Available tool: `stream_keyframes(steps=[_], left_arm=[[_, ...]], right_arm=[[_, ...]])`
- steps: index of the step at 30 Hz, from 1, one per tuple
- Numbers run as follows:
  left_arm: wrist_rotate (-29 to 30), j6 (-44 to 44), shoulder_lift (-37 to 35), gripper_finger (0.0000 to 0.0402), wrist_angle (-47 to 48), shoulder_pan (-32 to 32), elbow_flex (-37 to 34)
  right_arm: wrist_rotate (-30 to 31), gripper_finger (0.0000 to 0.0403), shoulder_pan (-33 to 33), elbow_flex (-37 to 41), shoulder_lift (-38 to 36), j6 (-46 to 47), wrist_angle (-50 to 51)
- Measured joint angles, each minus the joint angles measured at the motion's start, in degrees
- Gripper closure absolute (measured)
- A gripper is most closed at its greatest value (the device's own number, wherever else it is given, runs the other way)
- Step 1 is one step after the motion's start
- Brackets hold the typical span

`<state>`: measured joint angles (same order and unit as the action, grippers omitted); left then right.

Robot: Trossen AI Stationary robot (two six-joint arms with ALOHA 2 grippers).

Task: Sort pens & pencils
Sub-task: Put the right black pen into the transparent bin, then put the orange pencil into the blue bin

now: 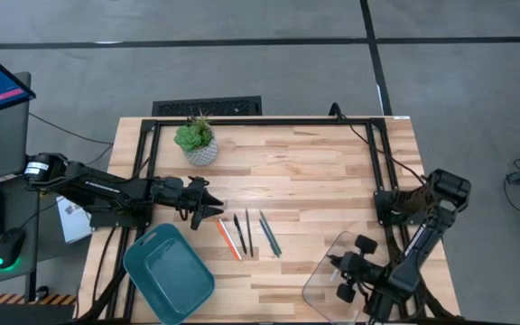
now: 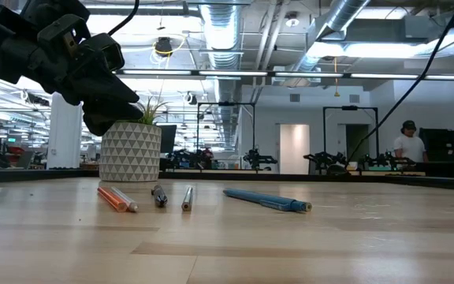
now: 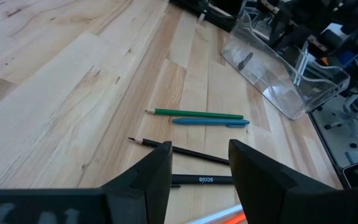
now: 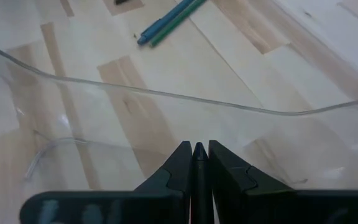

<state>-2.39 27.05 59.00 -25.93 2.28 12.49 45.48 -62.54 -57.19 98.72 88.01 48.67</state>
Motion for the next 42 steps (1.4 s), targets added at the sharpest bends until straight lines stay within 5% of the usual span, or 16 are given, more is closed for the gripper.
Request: stream_keyframes(steps=[32,42], left_arm=[[0.0,0.0,0.0,0.0252,1.01,0.0,0.0],[0.0,0.0,0.0,0.0252,0.99,0.0,0.0]], right_arm=[[-0.2,0.0299,1.43,1.38,0.0,-6.99,-5.44],[9.19,0.0299,2.82,-2.37,-4.65,-17.36,-3.57]])
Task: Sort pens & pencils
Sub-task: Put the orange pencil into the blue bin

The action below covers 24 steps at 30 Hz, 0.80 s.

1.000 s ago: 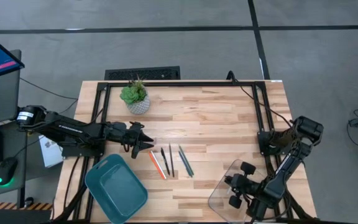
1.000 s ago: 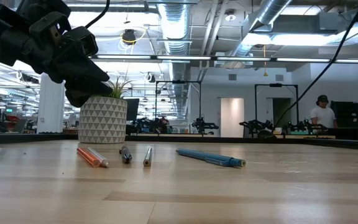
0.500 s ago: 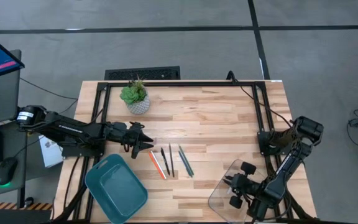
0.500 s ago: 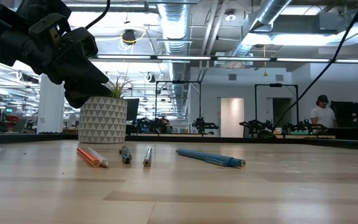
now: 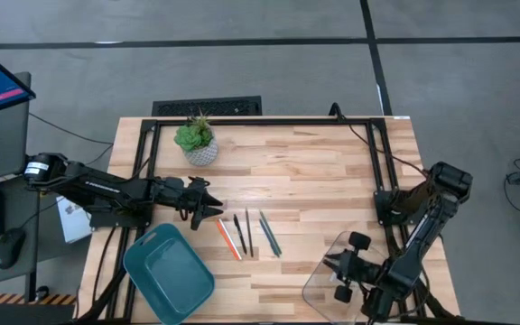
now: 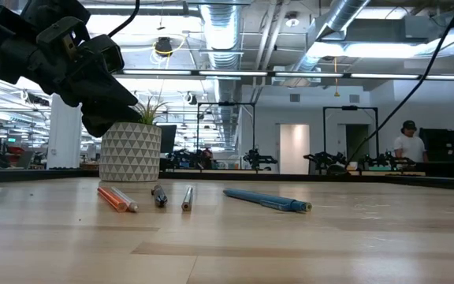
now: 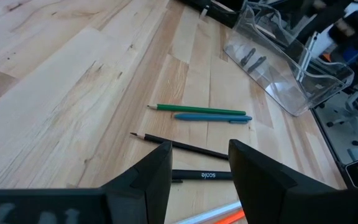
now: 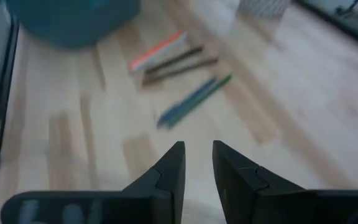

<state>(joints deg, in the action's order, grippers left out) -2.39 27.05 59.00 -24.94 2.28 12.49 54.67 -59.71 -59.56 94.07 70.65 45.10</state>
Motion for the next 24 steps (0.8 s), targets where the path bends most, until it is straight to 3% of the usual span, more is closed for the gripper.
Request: stream_keyframes(steps=[6,15,24], left_arm=[[0.0,0.0,0.0,0.0252,0.0,0.0,0.0],[0.0,0.0,0.0,0.0252,-0.01,0.0,0.0],[0.0,0.0,0.0,0.0252,-0.03,0.0,0.0]], right_arm=[[5.26,0.0299,3.49,-0.45,-6.17,-3.59,-0.41],[5.36,0.0298,10.52,-0.47,-8.58,-6.29,-2.03],[3.46,0.0298,19.61,-0.47,-8.55,-11.33,-13.19]])
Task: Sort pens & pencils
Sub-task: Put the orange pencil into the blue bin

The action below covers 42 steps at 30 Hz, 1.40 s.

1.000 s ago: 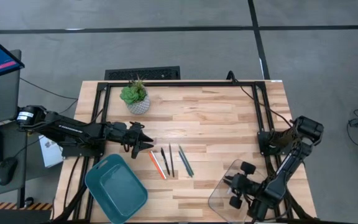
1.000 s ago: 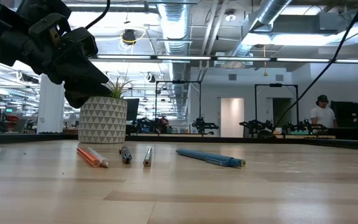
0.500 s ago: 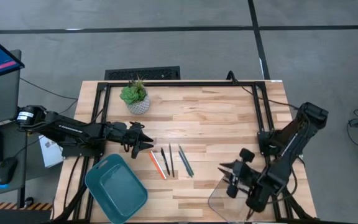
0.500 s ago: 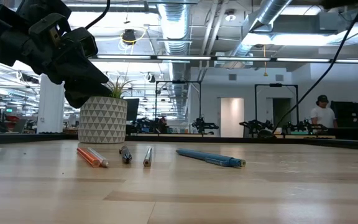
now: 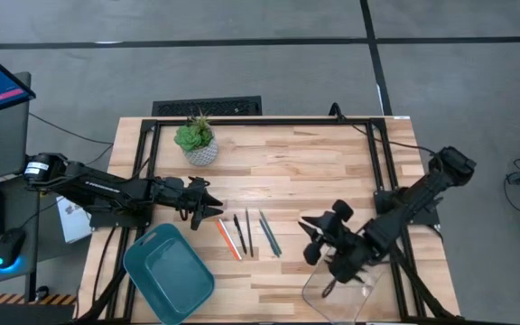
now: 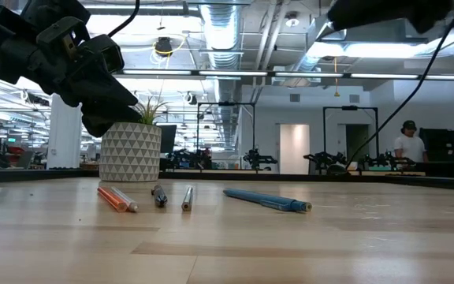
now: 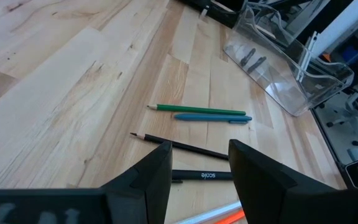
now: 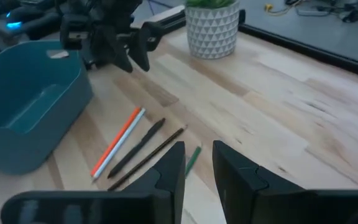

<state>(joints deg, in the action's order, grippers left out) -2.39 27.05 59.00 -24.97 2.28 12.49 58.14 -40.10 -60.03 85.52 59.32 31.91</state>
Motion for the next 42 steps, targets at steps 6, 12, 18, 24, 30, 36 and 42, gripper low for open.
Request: stream_keyframes(steps=[6,12,18,24,30,36,42], left_arm=[[0.0,0.0,0.0,0.0252,0.0,0.0,0.0],[0.0,0.0,0.0,0.0252,-0.03,0.0,0.0],[0.0,0.0,0.0,0.0252,-0.56,0.0,0.02],[0.0,-0.4,0.0,0.0252,-0.44,0.0,0.04],[1.48,-0.34,-0.02,0.0252,-2.3,0.0,0.04],[5.09,0.06,-0.02,0.0252,-2.94,-0.02,0.04],[1.18,0.33,-0.02,0.0252,-2.99,0.0,0.04]], right_arm=[[-1.23,0.0304,4.39,0.0,0.04,-2.53,-4.08],[-0.83,0.0305,6.86,-0.08,2.29,-2.39,-6.42],[-1.08,0.0305,9.39,0.03,9.74,-4.32,-11.24],[-1.05,0.0305,12.09,0.01,12.4,-3.55,-12.35],[-1.01,0.0305,13.96,-0.02,11.96,-4.29,-12.39],[-1.13,0.0305,14.87,-0.02,12.28,-4.31,-12.3],[-1.08,0.0305,14.87,-0.02,12.28,-5.12,-12.29]])
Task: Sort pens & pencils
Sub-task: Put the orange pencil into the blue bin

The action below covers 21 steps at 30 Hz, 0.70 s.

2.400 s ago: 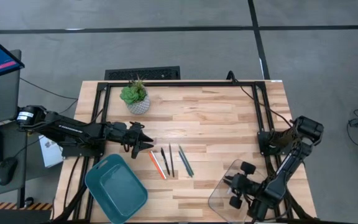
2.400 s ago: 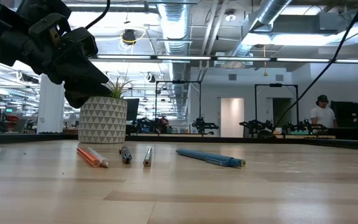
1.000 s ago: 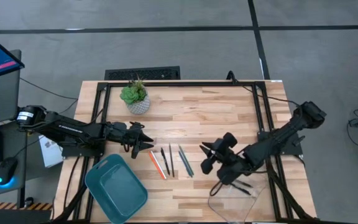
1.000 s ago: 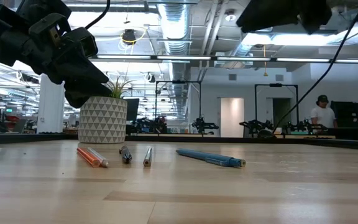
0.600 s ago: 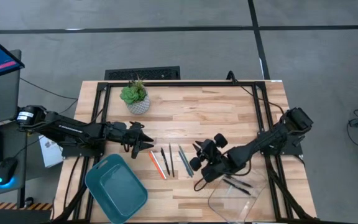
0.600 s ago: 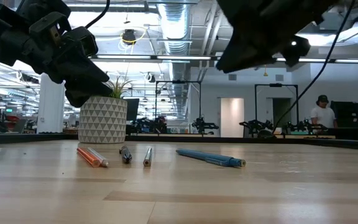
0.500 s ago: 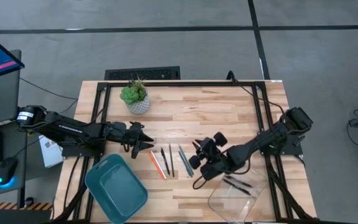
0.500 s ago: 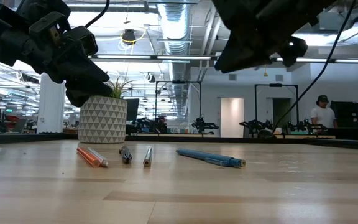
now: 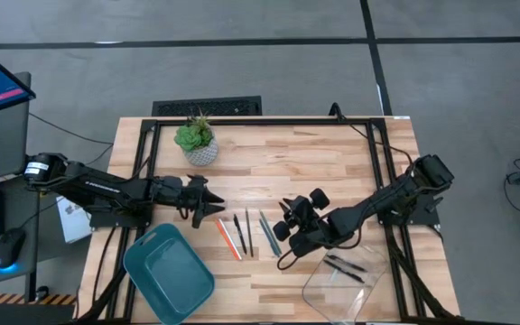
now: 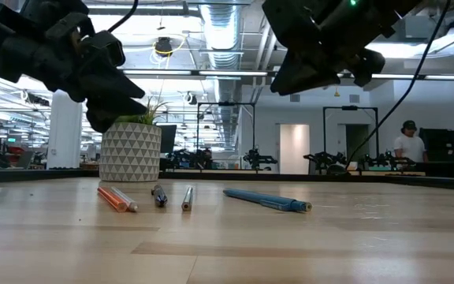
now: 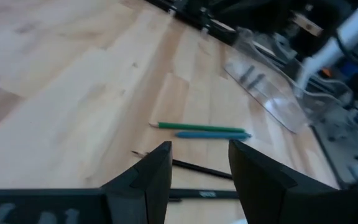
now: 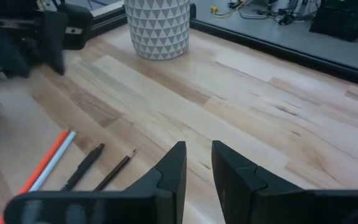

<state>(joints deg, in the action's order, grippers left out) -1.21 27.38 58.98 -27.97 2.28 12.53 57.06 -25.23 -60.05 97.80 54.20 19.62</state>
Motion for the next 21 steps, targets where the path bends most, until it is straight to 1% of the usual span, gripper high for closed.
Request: stream_keyframes(steps=[5,8,12,16,21], left_arm=[[-9.16,-3.48,0.0,0.0252,0.12,0.0,0.0],[-11.97,-5.01,0.0,0.0252,0.82,0.02,0.0],[-12.47,-7.28,0.0,0.0252,5.92,0.0,0.0],[-11.31,-9.96,0.02,0.0252,11.84,0.0,0.0],[-10.03,-9.32,0.02,0.0252,13.25,0.0,0.0]], right_arm=[[0.0,0.0305,0.12,0.0,0.0,-0.69,-0.02],[0.0,0.0305,0.26,0.0,0.0,-0.71,-0.02],[0.0,0.0305,0.67,0.0,0.0,-0.71,-0.02],[0.0,0.0305,0.68,0.0,0.0,-0.75,-0.01],[0.01,0.0305,0.7,0.0,0.0,-3.04,0.02]])
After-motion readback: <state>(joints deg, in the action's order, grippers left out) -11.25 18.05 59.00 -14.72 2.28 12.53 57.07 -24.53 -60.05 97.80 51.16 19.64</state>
